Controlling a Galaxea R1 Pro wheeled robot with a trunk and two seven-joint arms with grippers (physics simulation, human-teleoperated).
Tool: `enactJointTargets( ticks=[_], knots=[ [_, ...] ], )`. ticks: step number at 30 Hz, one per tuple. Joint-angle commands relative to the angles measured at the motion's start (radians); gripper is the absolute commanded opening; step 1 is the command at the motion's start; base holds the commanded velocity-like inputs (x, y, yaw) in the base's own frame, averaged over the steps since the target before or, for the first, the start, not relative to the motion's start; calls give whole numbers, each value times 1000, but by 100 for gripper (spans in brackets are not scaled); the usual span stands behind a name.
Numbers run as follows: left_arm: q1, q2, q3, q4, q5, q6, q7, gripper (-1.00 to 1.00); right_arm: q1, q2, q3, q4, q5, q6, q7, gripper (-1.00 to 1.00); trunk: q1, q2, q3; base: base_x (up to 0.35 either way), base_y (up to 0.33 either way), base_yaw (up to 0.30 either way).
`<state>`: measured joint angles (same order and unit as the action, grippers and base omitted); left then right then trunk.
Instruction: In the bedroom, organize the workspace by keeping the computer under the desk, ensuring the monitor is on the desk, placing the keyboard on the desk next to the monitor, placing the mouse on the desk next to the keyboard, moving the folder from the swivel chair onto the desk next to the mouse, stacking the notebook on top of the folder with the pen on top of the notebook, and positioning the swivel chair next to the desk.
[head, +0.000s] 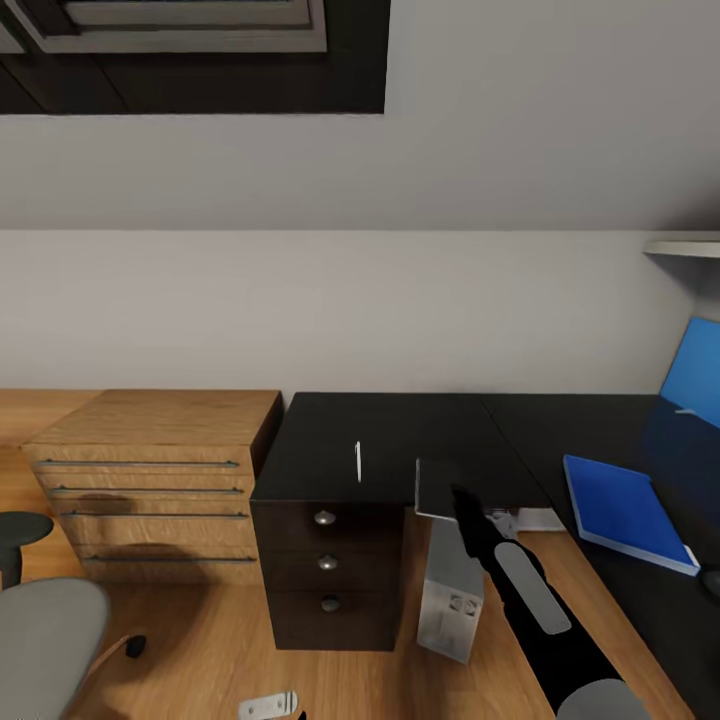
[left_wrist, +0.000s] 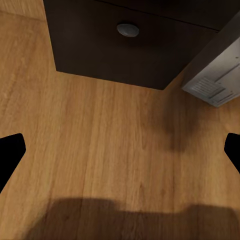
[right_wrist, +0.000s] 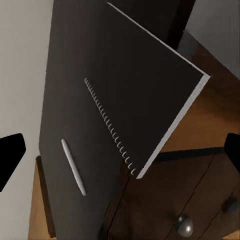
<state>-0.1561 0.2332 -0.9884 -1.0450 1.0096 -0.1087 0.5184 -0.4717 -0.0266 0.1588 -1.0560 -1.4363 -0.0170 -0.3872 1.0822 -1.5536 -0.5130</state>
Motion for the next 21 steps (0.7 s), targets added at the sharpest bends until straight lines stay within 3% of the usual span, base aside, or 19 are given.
enactJointTargets(
  ticks=[1,5,21],
  knots=[
    [-2,1,-6,-1,10,-9,5,100,-1,-1,1,32,-4,-2,-5,100,4,-8,-4,0,0,0],
    [-2,1,-6,-1,11,-9,5,100,-1,-1,-2,78,-4,-2,-6,100,19,-36,-17,0,0,0],
    [-2,-1,-6,5,12,-8,9,100,-1,0,-1,84,-4,-1,-4,100,81,-148,-67,0,0,0]
  ],
)
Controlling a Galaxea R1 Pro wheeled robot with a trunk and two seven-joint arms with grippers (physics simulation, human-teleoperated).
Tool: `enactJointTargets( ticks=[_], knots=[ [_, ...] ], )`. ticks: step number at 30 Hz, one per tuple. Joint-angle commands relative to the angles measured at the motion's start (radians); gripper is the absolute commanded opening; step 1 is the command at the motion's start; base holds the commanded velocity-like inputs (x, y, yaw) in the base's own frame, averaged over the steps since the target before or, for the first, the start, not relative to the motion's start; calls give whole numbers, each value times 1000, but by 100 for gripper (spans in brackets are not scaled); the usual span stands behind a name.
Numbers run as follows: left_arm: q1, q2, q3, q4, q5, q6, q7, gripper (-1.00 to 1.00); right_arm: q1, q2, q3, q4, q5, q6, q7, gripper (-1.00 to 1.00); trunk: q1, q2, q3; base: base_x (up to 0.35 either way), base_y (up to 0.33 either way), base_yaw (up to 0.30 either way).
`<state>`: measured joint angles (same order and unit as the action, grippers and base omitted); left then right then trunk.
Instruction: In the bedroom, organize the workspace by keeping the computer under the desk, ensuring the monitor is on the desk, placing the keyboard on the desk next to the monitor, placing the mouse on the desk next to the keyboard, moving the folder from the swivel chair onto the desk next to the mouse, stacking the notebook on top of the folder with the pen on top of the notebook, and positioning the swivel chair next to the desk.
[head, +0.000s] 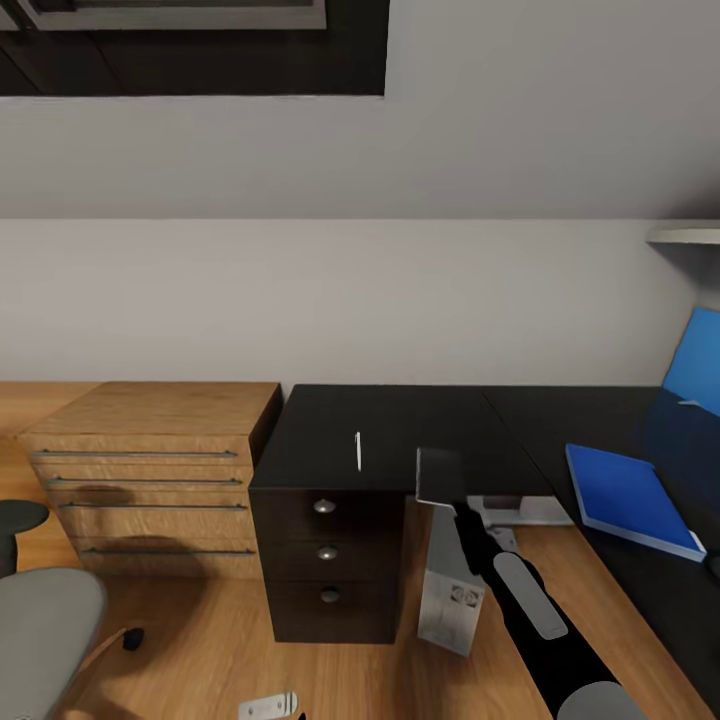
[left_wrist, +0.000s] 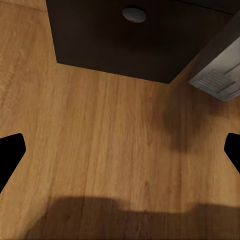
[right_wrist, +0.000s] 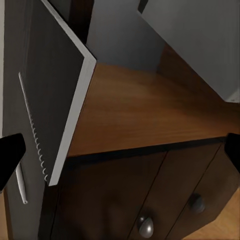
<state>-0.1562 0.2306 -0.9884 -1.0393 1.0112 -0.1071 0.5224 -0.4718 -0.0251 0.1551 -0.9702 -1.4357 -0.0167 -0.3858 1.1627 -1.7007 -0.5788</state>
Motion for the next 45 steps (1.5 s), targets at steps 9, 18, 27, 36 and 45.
enactJointTargets(
  ticks=[9,18,27,36,45],
  knots=[
    [-2,2,-6,-1,10,-9,3,100,-1,-1,4,-2,-5,-2,55,100,23,-43,-20,0,0,0],
    [-2,7,-6,11,8,-11,0,100,-1,-2,5,0,-3,-2,179,100,23,-43,-20,3,0,0],
    [-2,7,-6,15,9,-11,0,100,-1,-2,3,2,-5,-2,180,100,23,-43,-20,45,0,0],
    [-2,3,-4,68,6,-11,-3,100,-1,-2,0,25,-5,-3,179,100,23,-43,-20,106,0,0],
    [-2,1,-6,70,6,-11,-1,100,-1,-4,0,27,-5,-3,179,100,27,-50,-23,4,0,0]
  ],
)
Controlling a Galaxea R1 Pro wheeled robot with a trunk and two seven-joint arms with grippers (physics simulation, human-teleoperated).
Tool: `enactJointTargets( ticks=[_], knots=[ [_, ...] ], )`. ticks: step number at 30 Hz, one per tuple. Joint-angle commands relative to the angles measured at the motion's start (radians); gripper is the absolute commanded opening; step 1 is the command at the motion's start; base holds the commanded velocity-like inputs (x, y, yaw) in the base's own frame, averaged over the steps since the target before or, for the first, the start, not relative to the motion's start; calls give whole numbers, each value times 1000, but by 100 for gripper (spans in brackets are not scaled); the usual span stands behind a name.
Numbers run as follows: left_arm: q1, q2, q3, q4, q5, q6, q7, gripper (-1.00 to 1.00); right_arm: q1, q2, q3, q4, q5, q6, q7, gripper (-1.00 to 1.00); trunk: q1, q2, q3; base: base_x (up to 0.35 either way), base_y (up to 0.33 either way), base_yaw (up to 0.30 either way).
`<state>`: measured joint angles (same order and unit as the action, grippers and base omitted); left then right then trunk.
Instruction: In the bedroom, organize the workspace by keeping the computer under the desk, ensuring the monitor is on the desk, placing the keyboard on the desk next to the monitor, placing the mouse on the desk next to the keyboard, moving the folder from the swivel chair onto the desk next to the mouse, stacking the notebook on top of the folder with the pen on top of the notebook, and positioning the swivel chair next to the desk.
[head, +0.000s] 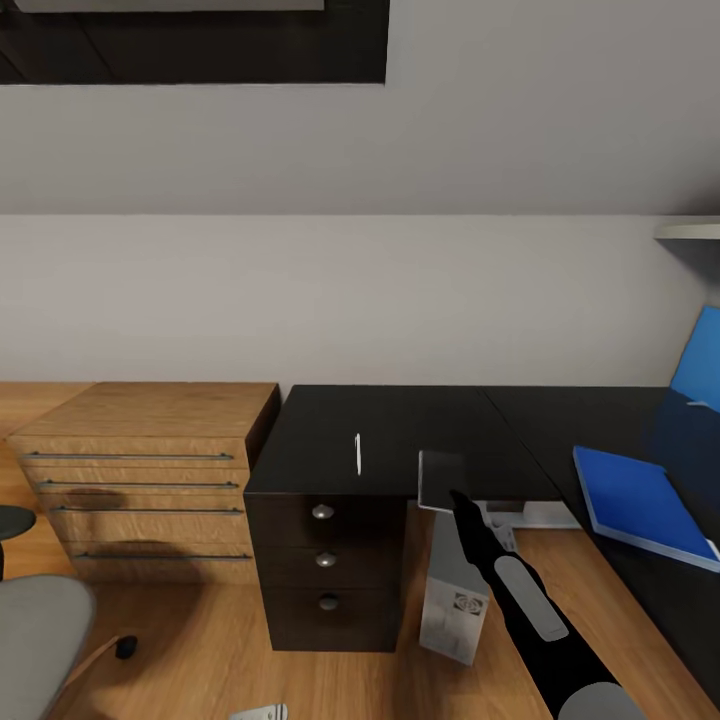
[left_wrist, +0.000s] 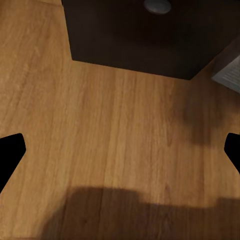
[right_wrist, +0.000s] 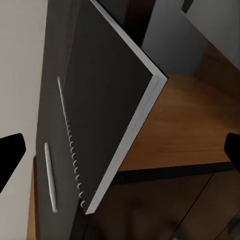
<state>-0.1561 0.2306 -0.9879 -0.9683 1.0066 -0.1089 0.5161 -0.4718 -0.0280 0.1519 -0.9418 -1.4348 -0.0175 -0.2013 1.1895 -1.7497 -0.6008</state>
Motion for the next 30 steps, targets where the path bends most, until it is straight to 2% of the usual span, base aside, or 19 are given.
enactJointTargets(
  ticks=[1,30],
  knots=[
    [-2,1,-6,-1,10,-9,5,100,-1,-1,3,-2,-6,-2,-6,100,4,-8,-4,0,0,0],
    [-2,2,-6,2,9,-9,4,100,-1,0,4,-2,-6,-1,-6,100,4,-8,-4,48,0,0]
  ],
)
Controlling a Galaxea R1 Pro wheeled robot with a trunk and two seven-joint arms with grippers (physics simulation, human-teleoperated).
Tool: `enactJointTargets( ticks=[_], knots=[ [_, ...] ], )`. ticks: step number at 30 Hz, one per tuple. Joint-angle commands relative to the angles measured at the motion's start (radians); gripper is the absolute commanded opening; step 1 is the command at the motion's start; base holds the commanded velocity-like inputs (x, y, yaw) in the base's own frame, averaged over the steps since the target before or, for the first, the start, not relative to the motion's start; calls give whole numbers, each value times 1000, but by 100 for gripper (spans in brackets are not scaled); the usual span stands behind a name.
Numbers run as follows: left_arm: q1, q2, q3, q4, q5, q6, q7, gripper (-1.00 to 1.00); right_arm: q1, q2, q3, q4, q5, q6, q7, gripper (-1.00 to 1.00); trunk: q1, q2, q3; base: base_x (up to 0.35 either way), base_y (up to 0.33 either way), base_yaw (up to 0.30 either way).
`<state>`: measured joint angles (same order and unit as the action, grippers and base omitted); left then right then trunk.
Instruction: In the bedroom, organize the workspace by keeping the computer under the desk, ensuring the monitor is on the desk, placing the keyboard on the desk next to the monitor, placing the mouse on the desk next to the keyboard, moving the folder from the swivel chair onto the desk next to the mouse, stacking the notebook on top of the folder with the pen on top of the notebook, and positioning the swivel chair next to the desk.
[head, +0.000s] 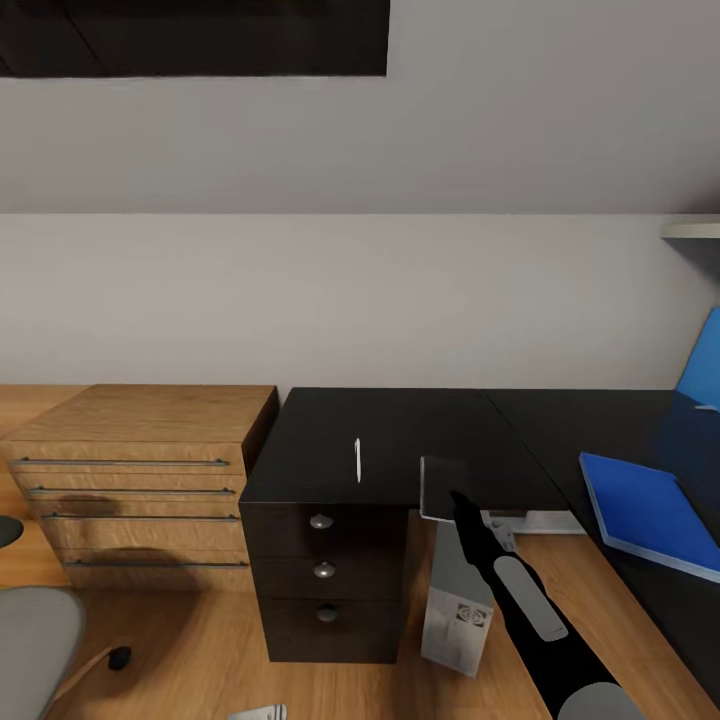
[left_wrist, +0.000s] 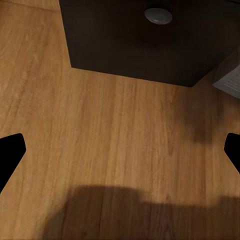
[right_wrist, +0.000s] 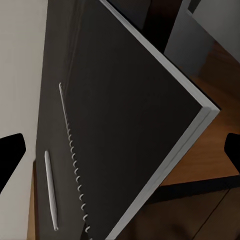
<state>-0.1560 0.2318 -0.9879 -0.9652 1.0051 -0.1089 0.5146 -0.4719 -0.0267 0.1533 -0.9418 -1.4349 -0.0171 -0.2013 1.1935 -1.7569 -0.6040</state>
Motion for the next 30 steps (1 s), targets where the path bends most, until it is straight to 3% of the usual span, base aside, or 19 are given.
enactJointTargets(
  ticks=[1,11,17,22,30],
  knots=[
    [-2,1,-6,-1,11,-9,5,100,-1,-1,3,-2,-6,-2,-6,100,0,-1,-1,3,0,0],
    [-2,1,-6,-4,8,-11,6,100,-1,-2,3,-2,-6,-1,-6,100,0,-1,-1,0,0,0],
    [-2,0,-6,-4,8,-11,10,100,-1,-1,3,-2,-5,-1,-6,100,23,-43,-20,0,0,0],
    [-2,1,-4,-3,11,-11,5,100,-1,-2,3,-2,-5,-1,-6,100,23,-43,-20,1,0,0],
    [-2,1,-4,-1,15,-11,4,100,-1,-1,3,-2,-5,-1,-6,100,23,-43,-20,155,0,0]
  ],
)
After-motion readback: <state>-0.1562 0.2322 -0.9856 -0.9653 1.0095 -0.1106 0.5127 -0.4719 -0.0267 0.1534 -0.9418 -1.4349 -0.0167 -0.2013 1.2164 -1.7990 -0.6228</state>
